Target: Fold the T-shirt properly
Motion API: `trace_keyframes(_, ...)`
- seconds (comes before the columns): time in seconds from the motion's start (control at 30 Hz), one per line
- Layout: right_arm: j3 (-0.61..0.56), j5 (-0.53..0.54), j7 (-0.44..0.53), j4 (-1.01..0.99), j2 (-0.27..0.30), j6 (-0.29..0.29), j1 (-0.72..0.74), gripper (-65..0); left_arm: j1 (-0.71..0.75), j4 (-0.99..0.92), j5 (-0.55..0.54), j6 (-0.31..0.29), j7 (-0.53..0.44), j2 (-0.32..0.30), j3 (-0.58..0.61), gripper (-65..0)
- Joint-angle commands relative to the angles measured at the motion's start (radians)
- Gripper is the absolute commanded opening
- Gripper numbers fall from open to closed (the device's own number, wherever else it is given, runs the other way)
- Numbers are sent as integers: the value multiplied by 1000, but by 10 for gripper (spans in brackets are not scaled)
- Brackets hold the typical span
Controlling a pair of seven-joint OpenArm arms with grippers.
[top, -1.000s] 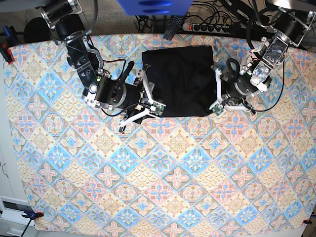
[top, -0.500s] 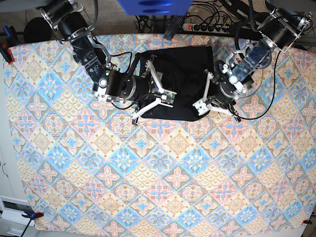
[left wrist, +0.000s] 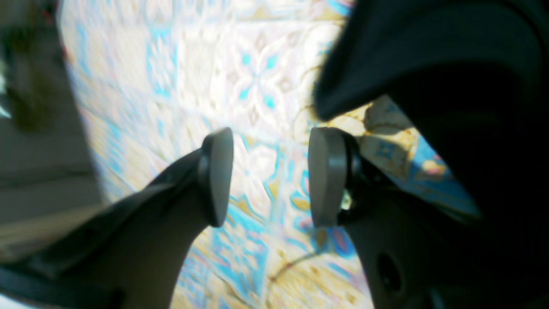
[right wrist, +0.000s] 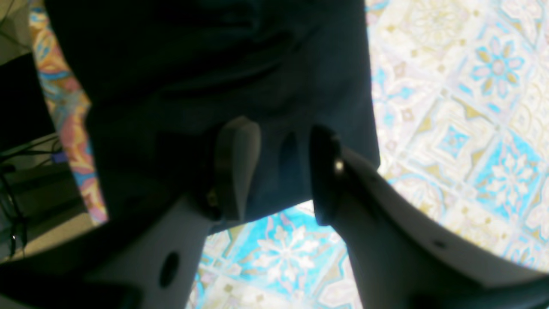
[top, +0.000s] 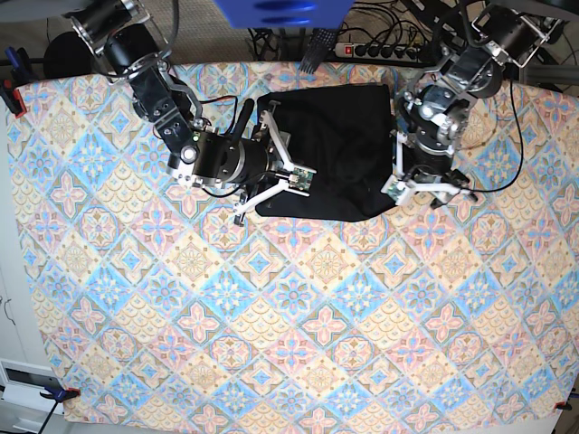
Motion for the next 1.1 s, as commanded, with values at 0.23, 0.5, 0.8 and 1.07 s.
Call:
trace_keyframes(0.23, 3, 14, 17, 21, 6, -1, 12, -426, 187, 242, -423, -14, -9, -12, -295, -364)
trace_keyframes(0.5, 6, 14, 25, 25, 19, -1, 12, -426, 253, 255, -940, -109, -9, -7, -498, -364)
trace_keyframes(0.8, 4, 14, 28, 25, 18, -1, 0, -426, 255, 189, -1245, -109, -1, 117, -597, -357)
trace_keyframes(1.07, 9, 14, 28, 28, 18, -1, 0, -426, 316, 163, -1379, -110, 114, 192, -605, -357)
